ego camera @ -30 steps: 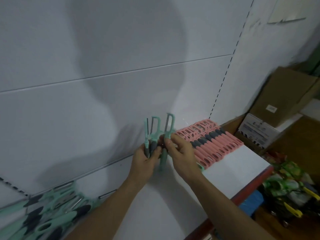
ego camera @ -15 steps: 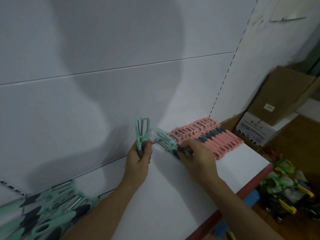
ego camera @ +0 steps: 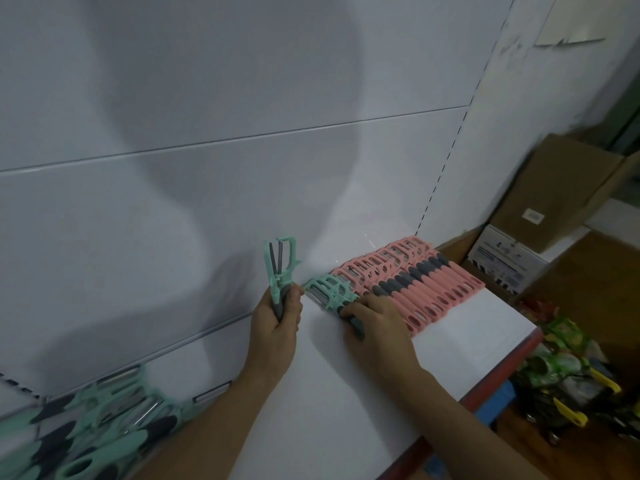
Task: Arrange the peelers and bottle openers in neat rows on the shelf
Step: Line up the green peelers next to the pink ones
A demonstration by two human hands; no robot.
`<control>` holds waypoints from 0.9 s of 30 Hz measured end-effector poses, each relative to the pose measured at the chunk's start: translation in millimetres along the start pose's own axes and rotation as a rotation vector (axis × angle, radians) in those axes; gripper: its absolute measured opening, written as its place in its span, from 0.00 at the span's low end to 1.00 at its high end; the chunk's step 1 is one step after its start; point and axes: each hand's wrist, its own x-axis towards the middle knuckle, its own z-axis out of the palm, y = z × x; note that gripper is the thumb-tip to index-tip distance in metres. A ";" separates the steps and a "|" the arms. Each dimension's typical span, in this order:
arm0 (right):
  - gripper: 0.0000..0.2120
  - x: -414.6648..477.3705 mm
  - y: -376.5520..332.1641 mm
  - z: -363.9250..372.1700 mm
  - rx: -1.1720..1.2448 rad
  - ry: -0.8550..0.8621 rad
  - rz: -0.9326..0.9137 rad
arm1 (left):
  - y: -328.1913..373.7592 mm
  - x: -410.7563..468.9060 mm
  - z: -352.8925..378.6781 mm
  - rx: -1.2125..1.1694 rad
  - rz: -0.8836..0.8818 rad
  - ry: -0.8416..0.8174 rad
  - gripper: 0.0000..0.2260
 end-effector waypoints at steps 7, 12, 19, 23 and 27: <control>0.07 -0.6 -0.4 2.0 0.006 0.027 -0.043 | -2.3 0.2 -3.2 -0.061 0.004 -0.072 0.05; 0.08 -0.1 -1.2 1.1 -0.002 0.016 -0.063 | -0.5 -0.7 -3.2 -0.054 -0.007 -0.117 0.08; 0.08 -0.4 -2.6 -0.2 0.026 0.028 -0.108 | 3.1 0.8 -2.8 -0.098 -0.030 -0.070 0.09; 0.10 5.8 -9.8 -6.5 0.132 0.169 -0.090 | 2.9 -3.2 -2.4 -0.148 -0.071 -0.128 0.11; 0.10 29.0 -32.6 -24.5 0.701 -0.110 -0.009 | 5.9 -9.6 -0.4 -0.141 -0.087 -0.298 0.09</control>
